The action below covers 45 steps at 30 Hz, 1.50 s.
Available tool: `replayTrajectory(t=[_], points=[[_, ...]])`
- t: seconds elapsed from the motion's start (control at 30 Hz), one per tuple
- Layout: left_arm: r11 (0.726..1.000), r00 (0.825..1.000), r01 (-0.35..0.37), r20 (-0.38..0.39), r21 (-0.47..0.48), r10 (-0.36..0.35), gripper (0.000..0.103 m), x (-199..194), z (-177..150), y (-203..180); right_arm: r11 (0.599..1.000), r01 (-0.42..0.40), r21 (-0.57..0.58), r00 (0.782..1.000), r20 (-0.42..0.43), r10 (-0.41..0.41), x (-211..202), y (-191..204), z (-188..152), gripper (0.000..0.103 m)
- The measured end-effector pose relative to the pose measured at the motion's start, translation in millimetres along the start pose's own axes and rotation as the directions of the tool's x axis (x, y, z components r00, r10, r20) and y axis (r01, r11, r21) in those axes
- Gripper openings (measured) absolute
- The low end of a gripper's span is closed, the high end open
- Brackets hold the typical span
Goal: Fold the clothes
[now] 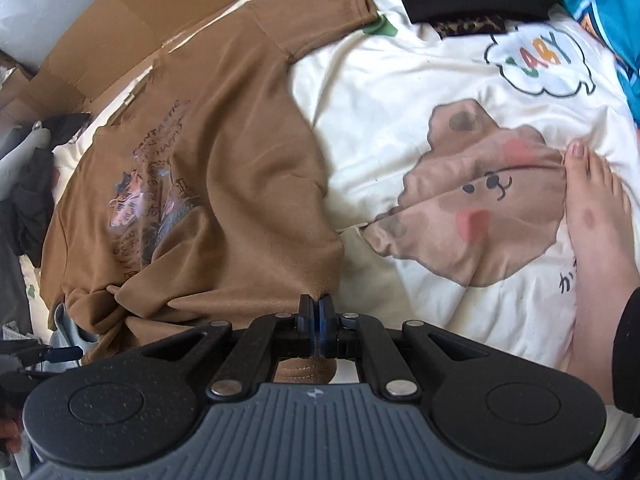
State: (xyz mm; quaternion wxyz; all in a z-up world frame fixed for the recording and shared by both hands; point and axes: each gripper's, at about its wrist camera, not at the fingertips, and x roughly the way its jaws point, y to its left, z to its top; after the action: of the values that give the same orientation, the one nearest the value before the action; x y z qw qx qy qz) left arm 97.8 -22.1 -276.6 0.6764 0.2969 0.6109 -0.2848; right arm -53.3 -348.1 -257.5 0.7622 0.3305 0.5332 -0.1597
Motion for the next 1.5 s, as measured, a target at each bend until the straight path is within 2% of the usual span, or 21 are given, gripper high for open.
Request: replayTrajectory(t=[0.2,0.3,0.37,0.47,0.63,0.67,0.83,0.97,1.1,1.17,1.23,1.27,1.3,1.37,1.4,1.43,1.5], points=[[0.998,0.997,-0.052,0.054,0.02,0.051,0.052,13,9,-2,1.0,-0.009,0.004,1.0,-0.003,0.009,6,-2,-6,0.0],[0.995,0.996,-0.079,0.037,0.053,0.078,0.044,18,10,-8,1.0,-0.007,-0.011,1.0,-0.009,0.006,5,-2,-6,0.0],[0.998,0.998,-0.068,0.004,0.0,0.068,0.018,19,8,-4,1.0,-0.003,-0.008,1.0,-0.014,0.003,3,-4,-4,0.0],[0.992,0.999,-0.033,-0.019,-0.124,0.031,0.009,7,4,4,1.0,0.006,-0.013,1.0,-0.013,-0.006,0,-4,0,0.0],[0.95,1.0,-0.008,-0.02,-0.313,0.002,0.006,-24,-5,14,0.998,0.028,-0.052,0.999,-0.019,-0.029,-5,-1,14,0.0],[0.941,1.0,-0.009,-0.024,-0.339,0.001,0.002,-30,-9,15,0.998,0.033,-0.06,0.999,-0.02,-0.034,-7,-1,18,0.0],[0.913,1.0,-0.025,-0.028,-0.408,0.015,0.0,-60,-24,15,0.989,0.066,-0.132,0.997,-0.029,-0.07,-17,4,36,0.0],[0.912,0.999,-0.029,0.011,-0.408,0.037,0.0,-83,-22,14,0.969,0.103,-0.223,0.994,-0.003,-0.107,-29,12,47,0.0],[0.899,0.993,0.004,0.108,-0.437,0.048,0.007,-113,-9,22,0.972,0.069,-0.223,0.997,-0.015,-0.074,-35,4,53,0.0],[0.908,0.988,-0.001,0.141,-0.418,0.066,0.012,-136,1,32,0.977,0.052,-0.206,0.998,-0.015,-0.056,-42,2,56,0.001],[0.922,0.985,-0.005,0.159,-0.387,0.072,0.013,-160,11,44,0.98,0.007,-0.198,1.0,-0.02,-0.011,-52,3,62,0.007],[0.928,0.983,-0.007,0.169,-0.372,0.075,0.016,-174,15,51,0.978,-0.015,-0.206,1.0,-0.024,0.011,-57,6,65,0.019],[0.931,0.981,-0.018,0.173,-0.365,0.086,0.019,-188,18,60,0.975,-0.029,-0.221,0.999,-0.025,0.024,-63,9,68,0.04],[0.931,0.978,-0.047,0.174,-0.363,0.117,0.04,-213,22,76,0.965,-0.064,-0.256,0.998,-0.038,0.056,-75,15,75,0.048],[0.93,0.976,-0.057,0.174,-0.362,0.128,0.045,-224,23,83,0.959,-0.069,-0.275,0.997,-0.044,0.059,-81,17,78,0.048],[0.93,0.974,-0.067,0.177,-0.36,0.139,0.054,-236,24,89,0.953,-0.074,-0.293,0.997,-0.049,0.062,-86,19,82,0.048],[0.928,0.966,-0.087,0.196,-0.362,0.166,0.06,-261,23,100,0.947,-0.064,-0.315,0.998,-0.039,0.054,-100,21,91,0.048]])
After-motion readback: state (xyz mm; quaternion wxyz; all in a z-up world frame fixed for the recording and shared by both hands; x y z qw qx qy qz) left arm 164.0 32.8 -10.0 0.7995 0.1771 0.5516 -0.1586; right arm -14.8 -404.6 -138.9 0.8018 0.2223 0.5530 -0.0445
